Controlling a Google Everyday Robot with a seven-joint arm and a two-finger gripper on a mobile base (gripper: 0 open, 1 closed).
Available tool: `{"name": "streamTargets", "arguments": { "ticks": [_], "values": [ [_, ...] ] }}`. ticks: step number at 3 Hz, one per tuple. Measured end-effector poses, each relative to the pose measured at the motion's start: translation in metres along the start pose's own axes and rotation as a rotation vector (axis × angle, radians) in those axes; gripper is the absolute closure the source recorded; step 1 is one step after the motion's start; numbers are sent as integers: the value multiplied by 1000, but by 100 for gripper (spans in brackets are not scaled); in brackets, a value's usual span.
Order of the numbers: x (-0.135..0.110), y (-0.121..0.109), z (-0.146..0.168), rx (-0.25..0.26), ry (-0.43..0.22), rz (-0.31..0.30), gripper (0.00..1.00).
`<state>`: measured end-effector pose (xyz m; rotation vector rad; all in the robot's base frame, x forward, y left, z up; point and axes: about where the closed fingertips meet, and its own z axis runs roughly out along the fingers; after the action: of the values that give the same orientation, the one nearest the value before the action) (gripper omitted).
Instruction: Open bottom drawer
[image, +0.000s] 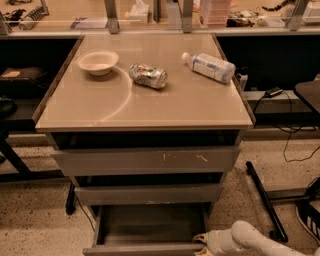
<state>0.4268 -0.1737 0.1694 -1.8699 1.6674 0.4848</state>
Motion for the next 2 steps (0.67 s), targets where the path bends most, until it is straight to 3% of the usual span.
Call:
{"name": "streamTargets", "arguments": {
  "ticks": [1, 2],
  "values": [
    [11, 43, 1, -69, 4, -27, 37],
    [7, 41, -3, -69, 4, -27, 59]
  ]
}}
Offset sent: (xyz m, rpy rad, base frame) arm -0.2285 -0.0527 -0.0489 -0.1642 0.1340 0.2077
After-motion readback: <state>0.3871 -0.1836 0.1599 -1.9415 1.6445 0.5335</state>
